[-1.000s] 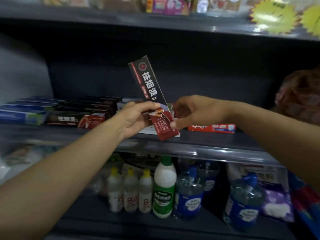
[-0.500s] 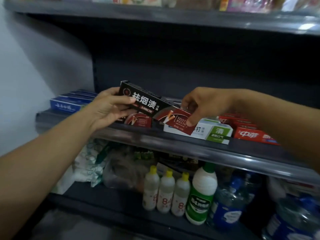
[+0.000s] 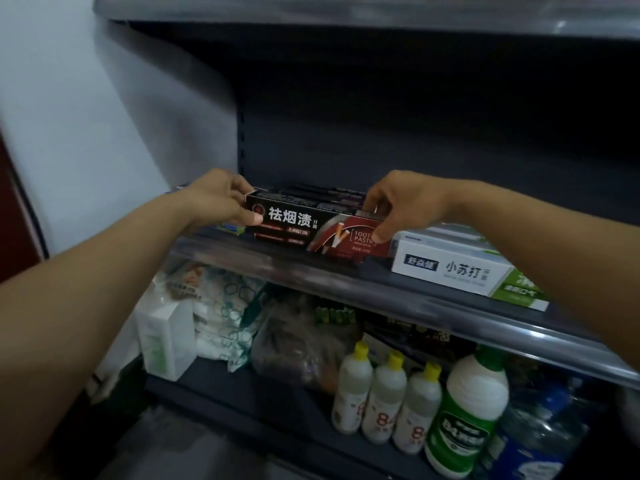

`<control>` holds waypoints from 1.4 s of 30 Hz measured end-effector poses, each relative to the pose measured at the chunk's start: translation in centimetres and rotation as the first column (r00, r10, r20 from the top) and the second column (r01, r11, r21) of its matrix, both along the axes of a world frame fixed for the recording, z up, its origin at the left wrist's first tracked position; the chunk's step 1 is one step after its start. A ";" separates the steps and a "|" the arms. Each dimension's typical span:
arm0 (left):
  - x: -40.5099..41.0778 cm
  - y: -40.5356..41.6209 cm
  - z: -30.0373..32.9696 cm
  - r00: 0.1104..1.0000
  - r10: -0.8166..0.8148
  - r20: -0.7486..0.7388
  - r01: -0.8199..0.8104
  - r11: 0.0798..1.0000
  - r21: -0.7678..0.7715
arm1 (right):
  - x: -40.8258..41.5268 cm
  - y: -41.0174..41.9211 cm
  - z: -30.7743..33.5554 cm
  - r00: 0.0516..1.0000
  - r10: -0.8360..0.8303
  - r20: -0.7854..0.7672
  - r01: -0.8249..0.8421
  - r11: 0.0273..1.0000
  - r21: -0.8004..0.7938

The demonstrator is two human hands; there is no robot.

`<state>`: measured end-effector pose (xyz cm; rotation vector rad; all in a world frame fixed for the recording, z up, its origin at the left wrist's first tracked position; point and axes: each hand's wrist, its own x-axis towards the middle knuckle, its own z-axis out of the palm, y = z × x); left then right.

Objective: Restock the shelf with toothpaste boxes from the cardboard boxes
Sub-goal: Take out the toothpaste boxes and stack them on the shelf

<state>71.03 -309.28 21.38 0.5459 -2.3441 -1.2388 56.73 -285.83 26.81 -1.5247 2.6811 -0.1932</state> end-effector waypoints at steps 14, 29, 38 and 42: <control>-4.2 -3.0 -2.7 0.970 0.164 0.179 -0.078 0.910 -0.408 | -2.8 -4.6 -3.8 0.999 -0.039 -0.024 0.040 0.996 0.075; -4.7 -3.0 -3.1 0.966 0.175 0.191 -0.070 0.887 -0.457 | -3.4 -4.6 -5.2 0.983 -0.009 -0.182 0.019 0.998 0.056; -4.4 -1.2 -1.6 0.963 0.206 0.172 -0.060 0.791 -0.609 | -3.3 -3.4 -4.3 0.963 -0.007 -0.270 0.020 0.999 0.045; -4.8 2.4 0.1 0.986 0.109 0.127 -0.006 0.781 -0.625 | -2.9 -1.1 -3.3 0.966 -0.026 -0.258 0.029 1.000 0.008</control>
